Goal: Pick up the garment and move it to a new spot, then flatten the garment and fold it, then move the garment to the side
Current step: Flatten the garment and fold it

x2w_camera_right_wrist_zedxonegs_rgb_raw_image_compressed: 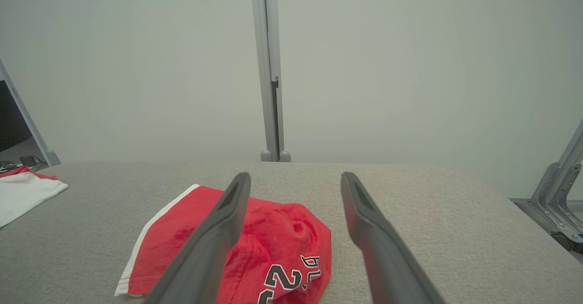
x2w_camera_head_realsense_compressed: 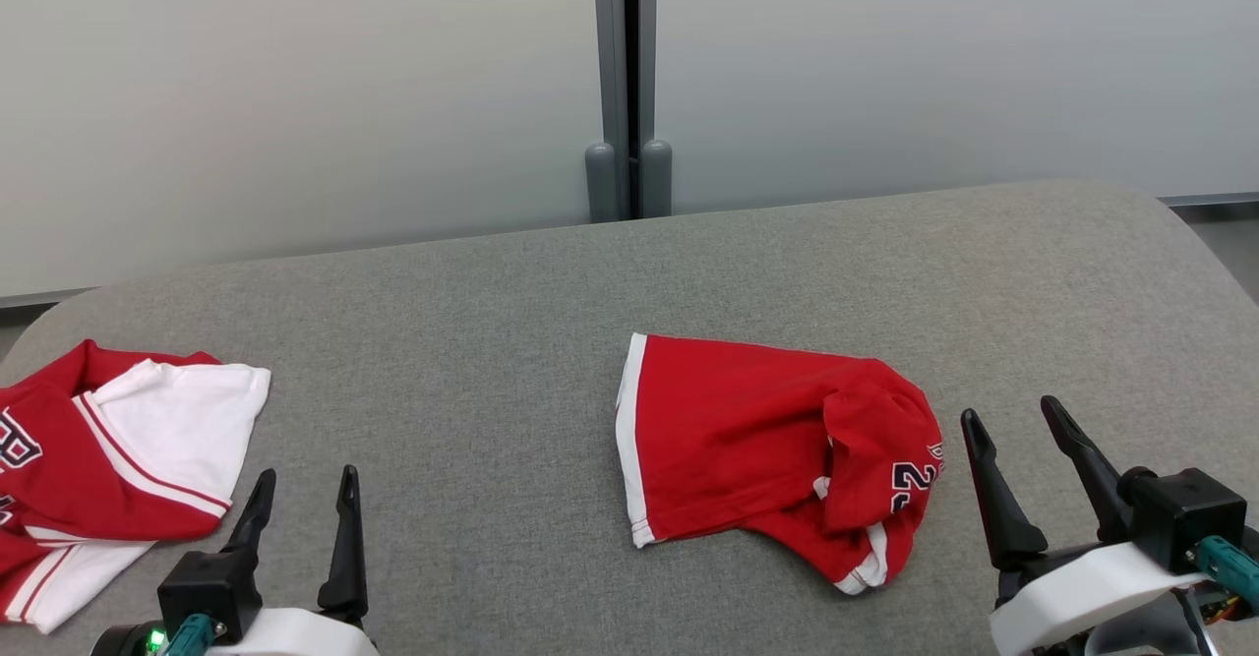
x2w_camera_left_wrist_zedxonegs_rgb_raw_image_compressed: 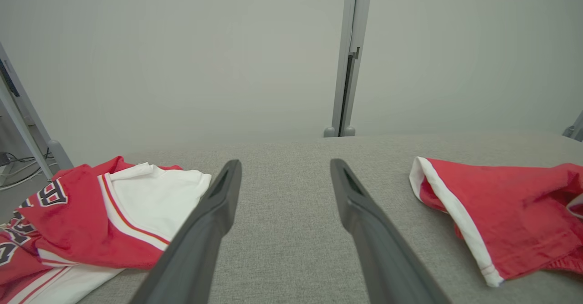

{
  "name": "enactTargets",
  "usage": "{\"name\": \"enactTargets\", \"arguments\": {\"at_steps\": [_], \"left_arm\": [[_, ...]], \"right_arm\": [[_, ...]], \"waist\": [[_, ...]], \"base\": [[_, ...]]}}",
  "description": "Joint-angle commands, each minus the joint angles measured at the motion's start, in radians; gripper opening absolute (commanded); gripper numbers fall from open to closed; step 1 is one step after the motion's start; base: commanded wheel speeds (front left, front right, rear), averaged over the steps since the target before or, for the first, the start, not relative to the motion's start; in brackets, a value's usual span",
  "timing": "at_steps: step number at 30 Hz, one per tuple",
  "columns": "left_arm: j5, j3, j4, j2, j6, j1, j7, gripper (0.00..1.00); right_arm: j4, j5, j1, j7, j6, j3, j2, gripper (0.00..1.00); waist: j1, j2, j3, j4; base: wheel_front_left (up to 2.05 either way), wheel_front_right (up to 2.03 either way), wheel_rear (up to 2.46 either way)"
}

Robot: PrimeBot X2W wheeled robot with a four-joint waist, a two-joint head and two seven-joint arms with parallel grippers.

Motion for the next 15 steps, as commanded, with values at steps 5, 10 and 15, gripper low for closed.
{"name": "enactTargets", "arguments": {"at_steps": [5,10,15], "left_arm": [[0.013,-0.03,0.004,0.001,-0.012,-0.02,0.01,1.0],[0.04,-0.139,0.034,-0.036,-0.075,-0.092,0.045,1.0],[0.061,-0.264,0.119,-0.106,-0.161,-0.183,0.076,1.0]], "right_arm": [[-0.003,0.004,0.01,0.003,0.0,-0.003,0.001,1.0],[-0.004,0.005,-0.002,0.006,0.0,-0.002,0.004,1.0],[-0.012,0.006,-0.027,0.012,0.0,0.015,0.007,1.0]], "waist": [[0.0,0.0,0.003,0.002],[0.0,0.0,0.025,-0.005],[0.0,0.0,0.07,-0.045]], "base": [[0.0,0.0,0.0],[0.0,0.0,0.0],[0.0,0.0,0.0]]}}
